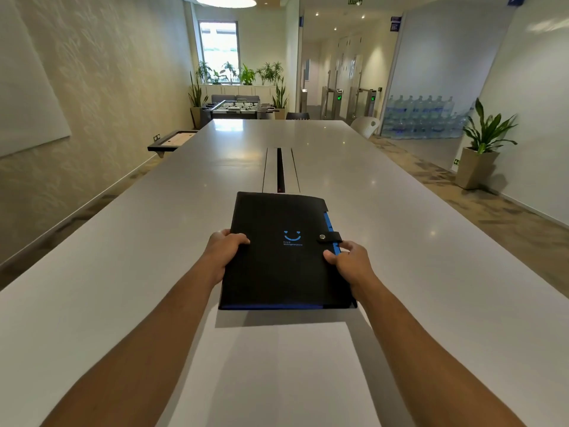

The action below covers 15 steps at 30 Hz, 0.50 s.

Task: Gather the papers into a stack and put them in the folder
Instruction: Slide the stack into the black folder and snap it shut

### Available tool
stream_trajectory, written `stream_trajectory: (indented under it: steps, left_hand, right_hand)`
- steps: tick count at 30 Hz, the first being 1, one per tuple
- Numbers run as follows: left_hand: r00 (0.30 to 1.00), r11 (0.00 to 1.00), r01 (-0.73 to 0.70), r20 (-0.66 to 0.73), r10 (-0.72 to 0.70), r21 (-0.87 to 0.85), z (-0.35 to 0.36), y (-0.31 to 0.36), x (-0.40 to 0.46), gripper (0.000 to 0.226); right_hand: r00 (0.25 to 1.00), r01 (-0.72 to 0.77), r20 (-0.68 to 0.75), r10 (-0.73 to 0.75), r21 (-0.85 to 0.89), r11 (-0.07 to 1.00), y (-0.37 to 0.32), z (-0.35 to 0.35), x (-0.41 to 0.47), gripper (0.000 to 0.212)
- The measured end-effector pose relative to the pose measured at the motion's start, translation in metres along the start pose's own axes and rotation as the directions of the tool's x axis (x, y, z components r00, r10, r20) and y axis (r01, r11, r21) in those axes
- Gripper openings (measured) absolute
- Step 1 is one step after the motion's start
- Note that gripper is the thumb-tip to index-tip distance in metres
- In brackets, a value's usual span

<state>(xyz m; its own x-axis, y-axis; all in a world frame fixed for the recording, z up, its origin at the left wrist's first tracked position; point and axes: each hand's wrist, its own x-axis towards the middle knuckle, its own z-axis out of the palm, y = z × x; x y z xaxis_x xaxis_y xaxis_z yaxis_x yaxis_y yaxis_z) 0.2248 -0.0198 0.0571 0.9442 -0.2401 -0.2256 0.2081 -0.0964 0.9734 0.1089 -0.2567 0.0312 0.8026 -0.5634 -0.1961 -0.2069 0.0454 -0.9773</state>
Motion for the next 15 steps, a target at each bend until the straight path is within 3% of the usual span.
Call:
stream_trajectory:
  steps: [4, 7, 15]
  left_hand:
    - [0.999, 0.99, -0.028, -0.028, 0.032, 0.141, 0.004, 0.006, 0.04, 0.029]
    - [0.996, 0.975, -0.056, -0.056, 0.069, 0.215, 0.007, 0.006, 0.072, 0.011]
    - [0.985, 0.887, -0.11, -0.07, 0.157, 0.448, 0.026, -0.007, 0.145, 0.023]
  right_hand:
    - [0.997, 0.037, -0.065, -0.042, -0.07, 0.997, -0.011, 0.013, 0.048, 0.051]
    - [0.993, 0.036, -0.105, -0.049, -0.121, 0.992, -0.013, 0.023, 0.085, 0.054]
    - [0.979, 0.052, -0.161, -0.125, -0.396, 0.917, -0.002, 0.038, 0.165, 0.046]
